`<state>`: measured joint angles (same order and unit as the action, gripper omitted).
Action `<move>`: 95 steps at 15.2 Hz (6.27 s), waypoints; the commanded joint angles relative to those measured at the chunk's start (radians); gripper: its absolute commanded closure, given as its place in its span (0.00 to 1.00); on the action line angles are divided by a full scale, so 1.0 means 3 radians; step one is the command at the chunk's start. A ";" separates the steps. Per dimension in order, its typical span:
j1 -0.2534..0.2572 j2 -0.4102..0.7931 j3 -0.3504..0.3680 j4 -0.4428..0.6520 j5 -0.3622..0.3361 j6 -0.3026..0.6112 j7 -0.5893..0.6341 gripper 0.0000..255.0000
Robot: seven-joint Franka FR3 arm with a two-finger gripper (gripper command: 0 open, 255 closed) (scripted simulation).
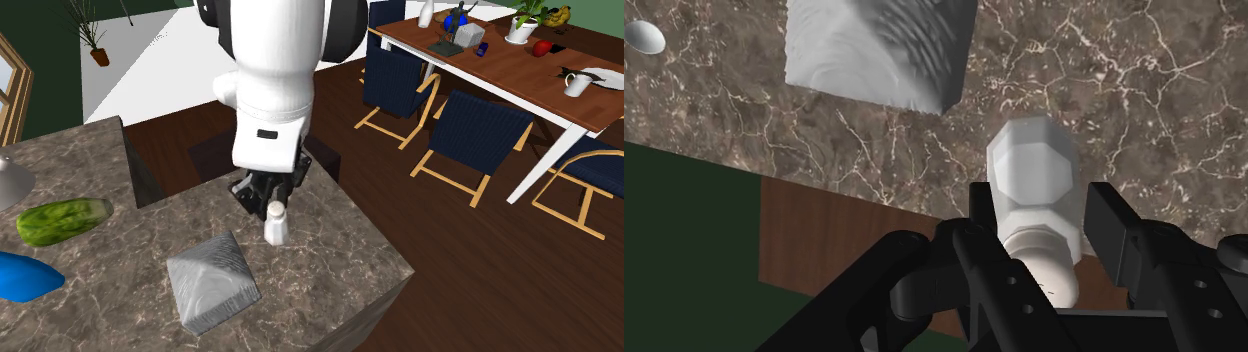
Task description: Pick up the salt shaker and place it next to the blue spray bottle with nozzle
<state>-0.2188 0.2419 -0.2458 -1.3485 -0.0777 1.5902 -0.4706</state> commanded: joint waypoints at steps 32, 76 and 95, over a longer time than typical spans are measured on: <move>-0.0694 -0.0539 -0.0461 -0.0019 -0.0060 -0.0360 -0.1214 1.00; -0.1927 -0.0053 -0.1257 -0.0434 0.0452 0.0623 -0.3176 1.00; -0.1882 -0.0034 -0.1227 -0.1267 0.0466 0.1469 -0.3152 1.00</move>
<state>-0.7842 0.2289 -0.6153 -1.7152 0.0604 2.0148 -1.4171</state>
